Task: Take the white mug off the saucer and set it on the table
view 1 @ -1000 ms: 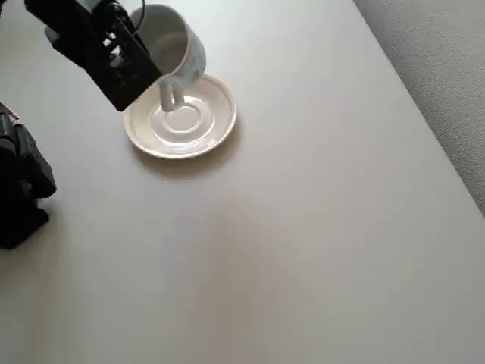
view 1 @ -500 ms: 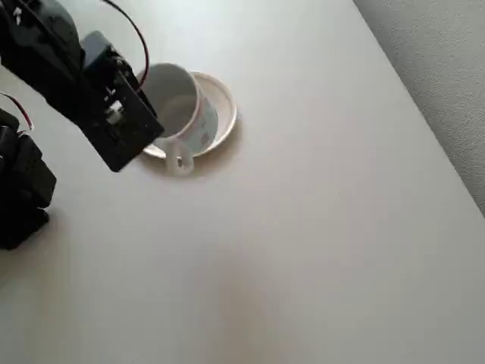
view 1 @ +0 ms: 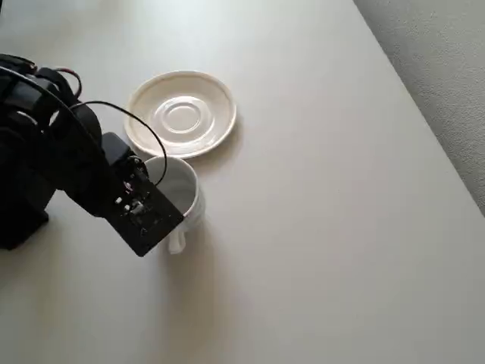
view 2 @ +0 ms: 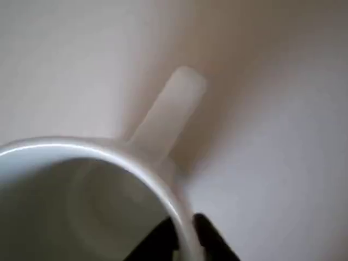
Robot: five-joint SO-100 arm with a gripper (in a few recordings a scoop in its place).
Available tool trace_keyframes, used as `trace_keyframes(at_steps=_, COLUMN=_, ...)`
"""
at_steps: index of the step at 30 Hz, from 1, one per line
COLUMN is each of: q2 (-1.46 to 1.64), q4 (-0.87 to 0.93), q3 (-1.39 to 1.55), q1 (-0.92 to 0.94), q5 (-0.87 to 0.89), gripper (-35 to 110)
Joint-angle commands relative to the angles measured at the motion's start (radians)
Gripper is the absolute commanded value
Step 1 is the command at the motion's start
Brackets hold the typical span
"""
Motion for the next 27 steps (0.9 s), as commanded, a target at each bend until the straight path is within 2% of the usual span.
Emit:
trace_keyframes(at_steps=1, q2=-0.008, q4=-0.061, q3=0.006, q1=-0.006, q5=-0.009, gripper=2)
trace_keyframes(at_steps=6, q2=0.014, q4=-0.092, q3=0.012, q1=-0.006, q5=-0.005, gripper=27)
trace_keyframes(at_steps=10, q2=0.126, q4=-0.084, q3=0.005, q1=-0.005, q5=0.009, gripper=28)
trace_keyframes(at_steps=14, q2=0.339, q4=-0.067, q3=0.003, q1=-0.015, q5=0.11, gripper=28)
trace_keyframes(at_steps=17, q2=0.541, q4=-0.048, q3=0.003, q1=-0.044, q5=0.247, gripper=23)
trace_keyframes(at_steps=22, q2=0.885, q4=0.092, q3=0.003, q1=-0.181, q5=0.48, gripper=-2)
trace_keyframes(at_steps=27, q2=1.043, q4=0.273, q3=0.008, q1=-0.405, q5=0.727, gripper=-2)
